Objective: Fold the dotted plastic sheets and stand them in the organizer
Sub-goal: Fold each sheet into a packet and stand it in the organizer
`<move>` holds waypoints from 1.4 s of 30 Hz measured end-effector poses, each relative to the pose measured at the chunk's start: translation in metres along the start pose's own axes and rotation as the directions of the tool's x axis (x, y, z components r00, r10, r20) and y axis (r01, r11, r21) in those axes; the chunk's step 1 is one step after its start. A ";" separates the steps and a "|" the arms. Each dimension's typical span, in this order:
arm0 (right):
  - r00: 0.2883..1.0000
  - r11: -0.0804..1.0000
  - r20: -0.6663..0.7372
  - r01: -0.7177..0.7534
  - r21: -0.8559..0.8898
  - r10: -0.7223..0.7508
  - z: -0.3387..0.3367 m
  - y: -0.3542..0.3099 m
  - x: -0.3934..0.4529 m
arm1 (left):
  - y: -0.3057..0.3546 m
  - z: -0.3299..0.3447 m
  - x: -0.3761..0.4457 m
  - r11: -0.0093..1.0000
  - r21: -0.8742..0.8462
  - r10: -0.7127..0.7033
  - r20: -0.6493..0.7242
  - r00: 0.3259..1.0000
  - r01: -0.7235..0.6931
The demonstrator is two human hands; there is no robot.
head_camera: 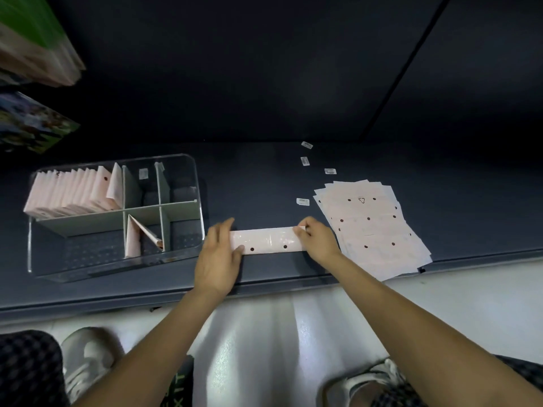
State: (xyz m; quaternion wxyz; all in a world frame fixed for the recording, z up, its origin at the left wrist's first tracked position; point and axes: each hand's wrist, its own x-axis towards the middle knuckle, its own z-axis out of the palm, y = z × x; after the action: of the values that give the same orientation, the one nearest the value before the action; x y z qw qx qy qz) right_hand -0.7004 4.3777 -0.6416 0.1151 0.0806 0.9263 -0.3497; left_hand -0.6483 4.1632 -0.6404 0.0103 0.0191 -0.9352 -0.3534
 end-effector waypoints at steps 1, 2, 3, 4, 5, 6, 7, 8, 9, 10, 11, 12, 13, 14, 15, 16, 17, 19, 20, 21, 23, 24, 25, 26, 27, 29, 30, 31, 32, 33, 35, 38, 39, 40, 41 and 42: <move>1.000 0.999 0.001 -0.008 -0.037 0.008 0.001 -0.001 0.002 | 0.003 0.004 -0.003 0.993 0.073 0.095 -0.044 0.995 -0.092; 1.000 0.997 0.003 -0.015 -0.073 0.016 0.002 -0.002 0.005 | 0.006 0.009 -0.006 0.972 0.147 0.187 -0.035 0.982 -0.180; 1.000 0.994 0.006 -0.025 -0.105 0.026 0.002 -0.003 0.006 | 0.009 0.014 -0.009 0.940 0.221 0.256 0.043 0.966 -0.259; 0.999 0.991 0.006 -0.034 -0.131 0.035 0.002 -0.004 0.008 | 0.011 0.020 -0.011 0.899 0.290 0.297 0.150 0.943 -0.329; 0.999 0.988 0.007 -0.042 -0.150 0.043 0.002 -0.005 0.009 | 0.010 0.028 -0.014 0.858 0.343 0.307 0.251 0.918 -0.381; 0.999 0.986 0.009 -0.046 -0.163 0.048 0.002 -0.006 0.010 | 0.008 0.034 -0.016 0.822 0.391 0.294 0.328 0.898 -0.413; 0.999 0.985 0.014 -0.047 -0.168 0.050 0.002 -0.006 0.011 | 0.005 0.038 -0.017 0.794 0.432 0.274 0.375 0.886 -0.428; 0.998 0.985 0.020 -0.050 -0.168 0.054 0.003 -0.005 0.011 | 0.001 0.041 -0.017 0.774 0.462 0.254 0.400 0.881 -0.433; 0.998 0.985 0.024 -0.053 -0.166 0.058 0.002 -0.005 0.012 | -0.001 0.042 -0.017 0.759 0.482 0.241 0.415 0.877 -0.437; 0.998 0.985 0.027 -0.053 -0.165 0.059 0.002 -0.005 0.011 | -0.003 0.042 -0.017 0.749 0.495 0.230 0.428 0.874 -0.440; 0.998 0.986 0.029 -0.055 -0.157 0.060 0.002 -0.006 0.011 | -0.005 0.042 -0.016 0.741 0.507 0.220 0.438 0.872 -0.442; 0.998 0.988 0.023 -0.060 -0.141 0.064 0.002 -0.007 0.009 | -0.006 0.041 -0.016 0.732 0.517 0.210 0.448 0.869 -0.443; 0.998 0.989 0.004 -0.063 -0.135 0.065 0.002 -0.009 0.007 | -0.005 0.041 -0.016 0.725 0.525 0.201 0.457 0.867 -0.445; 0.998 0.984 -0.052 -0.046 -0.170 0.037 0.003 -0.010 0.002 | -0.005 0.041 -0.016 0.722 0.529 0.194 0.463 0.865 -0.445; 0.989 0.969 -0.145 0.002 -0.248 -0.039 0.006 -0.011 -0.004 | -0.004 0.042 -0.016 0.723 0.531 0.190 0.464 0.865 -0.443; 0.959 0.939 -0.236 0.073 -0.337 -0.160 0.010 -0.011 -0.012 | -0.003 0.042 -0.016 0.724 0.531 0.188 0.463 0.866 -0.441; 0.915 0.904 -0.276 0.171 -0.393 -0.293 0.014 -0.012 -0.022 | -0.003 0.043 -0.016 0.727 0.528 0.189 0.460 0.867 -0.439; 0.850 0.830 -0.176 0.405 -0.383 -0.496 0.025 -0.009 -0.038 | -0.002 0.042 -0.016 0.743 0.512 0.189 0.458 0.869 -0.431; 0.833 0.793 -0.066 0.495 -0.356 -0.550 0.031 -0.005 -0.044 | -0.002 0.042 -0.016 0.749 0.504 0.187 0.462 0.867 -0.430; 0.821 0.761 0.050 0.549 -0.347 -0.569 0.034 0.000 -0.049 | -0.002 0.041 -0.016 0.750 0.501 0.186 0.468 0.864 -0.433; 0.806 0.711 0.184 0.586 -0.389 -0.563 0.035 0.015 -0.052 | -0.002 0.040 -0.015 0.743 0.505 0.184 0.478 0.859 -0.440; 0.806 0.688 0.200 0.583 -0.432 -0.558 0.033 0.022 -0.052 | -0.003 0.040 -0.015 0.741 0.505 0.184 0.482 0.857 -0.443; 0.804 0.662 0.192 0.577 -0.478 -0.563 0.028 0.029 -0.052 | -0.002 0.040 -0.014 0.740 0.504 0.183 0.486 0.855 -0.445; 0.797 0.636 0.167 0.572 -0.518 -0.581 0.023 0.033 -0.053 | -0.003 0.039 -0.014 0.743 0.500 0.181 0.491 0.852 -0.445; 0.787 0.616 0.137 0.566 -0.548 -0.602 0.018 0.037 -0.053 | -0.002 0.039 -0.014 0.746 0.497 0.176 0.495 0.851 -0.443; 0.756 0.596 0.074 0.568 -0.568 -0.650 0.012 0.039 -0.051 | -0.002 0.038 -0.013 0.748 0.497 0.170 0.497 0.851 -0.440; 0.742 0.596 0.049 0.575 -0.560 -0.669 0.008 0.038 -0.049 | -0.002 0.038 -0.012 0.747 0.499 0.170 0.496 0.851 -0.440; 0.730 0.605 0.025 0.584 -0.542 -0.683 0.006 0.036 -0.046 | -0.001 0.038 -0.012 0.745 0.500 0.169 0.498 0.851 -0.441; 0.724 0.611 0.016 0.594 -0.524 -0.690 0.002 0.034 -0.042 | -0.001 0.038 -0.012 0.746 0.499 0.168 0.499 0.850 -0.441; 0.717 0.597 0.035 0.605 -0.527 -0.696 -0.001 0.031 -0.038 | -0.001 0.037 -0.012 0.748 0.497 0.167 0.500 0.850 -0.440; 0.694 0.503 0.134 0.627 -0.595 -0.707 -0.007 0.026 -0.032 | -0.001 0.036 -0.011 0.751 0.492 0.169 0.501 0.849 -0.440; 0.676 0.369 0.245 0.628 -0.685 -0.695 -0.012 0.012 -0.026 | -0.002 0.035 -0.010 0.753 0.488 0.169 0.506 0.846 -0.442; 0.668 0.350 0.245 0.624 -0.698 -0.703 -0.012 0.008 -0.024 | -0.002 0.035 -0.010 0.754 0.488 0.166 0.505 0.847 -0.440; 0.655 0.339 0.241 0.629 -0.700 -0.716 -0.011 0.004 -0.023 | -0.001 0.035 -0.010 0.757 0.490 0.162 0.502 0.849 -0.433; 0.638 0.326 0.237 0.635 -0.700 -0.732 -0.010 0.002 -0.023 | -0.001 0.035 -0.010 0.762 0.491 0.157 0.494 0.855 -0.423; 0.623 0.312 0.234 0.639 -0.703 -0.747 -0.008 0.001 -0.024 | -0.001 0.034 -0.010 0.770 0.491 0.153 0.479 0.865 -0.408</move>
State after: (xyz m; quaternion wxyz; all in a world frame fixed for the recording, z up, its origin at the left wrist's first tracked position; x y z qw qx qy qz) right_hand -0.6781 4.3815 -0.6299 -0.0874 -0.3549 0.9297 0.0443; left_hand -0.6393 4.1855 -0.6671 -0.1392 -0.1968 -0.9695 -0.0435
